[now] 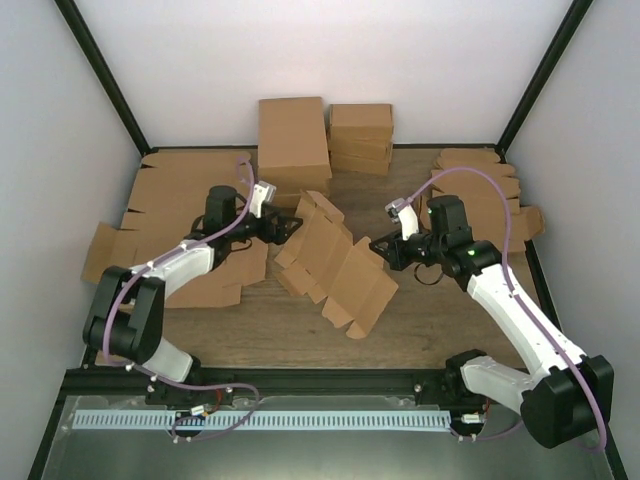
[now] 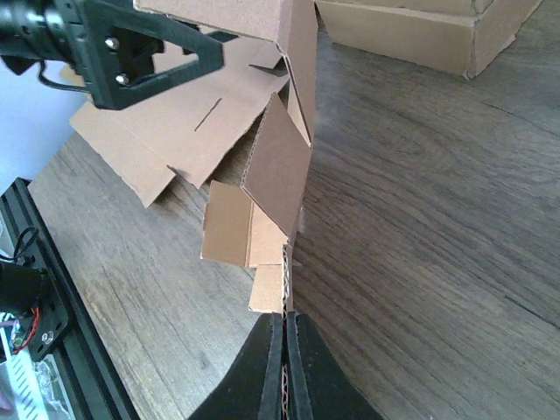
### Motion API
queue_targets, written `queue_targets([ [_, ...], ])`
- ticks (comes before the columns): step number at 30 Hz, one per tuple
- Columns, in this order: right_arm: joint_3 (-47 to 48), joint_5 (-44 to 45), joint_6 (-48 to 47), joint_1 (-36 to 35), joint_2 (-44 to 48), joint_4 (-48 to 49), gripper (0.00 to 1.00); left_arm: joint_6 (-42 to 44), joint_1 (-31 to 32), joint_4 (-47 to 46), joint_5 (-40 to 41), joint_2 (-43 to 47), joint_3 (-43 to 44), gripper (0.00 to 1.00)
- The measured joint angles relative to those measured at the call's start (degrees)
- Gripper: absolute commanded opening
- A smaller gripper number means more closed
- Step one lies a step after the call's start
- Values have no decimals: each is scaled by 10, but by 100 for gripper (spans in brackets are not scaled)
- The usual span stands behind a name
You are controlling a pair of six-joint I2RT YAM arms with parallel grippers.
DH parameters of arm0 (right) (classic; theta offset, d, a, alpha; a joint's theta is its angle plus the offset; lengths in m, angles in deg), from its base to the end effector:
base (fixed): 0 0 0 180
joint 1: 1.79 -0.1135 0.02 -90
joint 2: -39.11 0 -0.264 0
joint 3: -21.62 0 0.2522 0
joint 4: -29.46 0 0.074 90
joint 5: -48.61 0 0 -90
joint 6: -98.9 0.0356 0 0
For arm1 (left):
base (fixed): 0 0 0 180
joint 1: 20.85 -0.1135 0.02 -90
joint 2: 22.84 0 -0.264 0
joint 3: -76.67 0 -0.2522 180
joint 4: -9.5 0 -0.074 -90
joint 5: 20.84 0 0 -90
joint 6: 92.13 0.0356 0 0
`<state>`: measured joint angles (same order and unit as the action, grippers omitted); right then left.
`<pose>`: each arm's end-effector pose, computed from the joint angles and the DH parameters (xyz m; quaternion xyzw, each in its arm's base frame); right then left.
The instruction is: Fold the paper box
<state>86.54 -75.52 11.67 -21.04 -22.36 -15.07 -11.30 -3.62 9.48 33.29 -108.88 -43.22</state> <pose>0.2046 0.0926 0.2926 -0.2450 0.8438 0.3378 0.3375 0.3005 -0.1150 0.2216 0.2197 0.7930 -0.3694 0.4319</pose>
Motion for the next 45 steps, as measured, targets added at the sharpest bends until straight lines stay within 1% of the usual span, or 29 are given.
queue_targets([
  [8,0,-25,-9,0,-3,0,1,48,0,-29,-66,-96,24,100],
  [13,0,-35,-19,0,-7,-1,1,63,-4,-33,-88,-123,35,100],
  [14,0,-37,-20,0,-7,-1,1,67,-5,-32,-96,-130,43,97],
  [17,0,-38,-23,0,-8,0,1,78,-7,-32,-118,-154,66,78],
  [18,0,-38,-24,0,-8,0,1,79,-8,-30,-126,-160,70,74],
  [19,0,-38,-24,0,-9,0,1,83,-8,-27,-136,-166,72,70],
  [21,0,-35,-24,0,-10,0,1,86,-9,-16,-148,-171,74,65],
  [24,0,-26,-21,0,-14,1,1,87,-9,3,-151,-169,74,57],
  [27,0,-10,-9,0,-15,5,1,80,-8,21,-131,-146,64,47],
  [30,-4,8,10,0,-13,20,1,70,0,38,-95,-102,50,30],
  [31,-7,12,17,0,-11,25,1,68,7,45,-80,-87,48,27],
  [34,-23,20,37,0,-2,45,1,62,36,63,-37,-57,46,20],
  [39,-53,23,69,0,8,68,1,51,78,105,49,-29,35,4],
  [41,-68,22,85,0,11,79,1,52,96,131,94,-16,36,4],
  [42,-73,21,90,0,13,86,3,54,107,147,119,-9,37,4],
  [45,-97,14,108,1,24,105,6,57,149,211,191,-3,62,4],
])
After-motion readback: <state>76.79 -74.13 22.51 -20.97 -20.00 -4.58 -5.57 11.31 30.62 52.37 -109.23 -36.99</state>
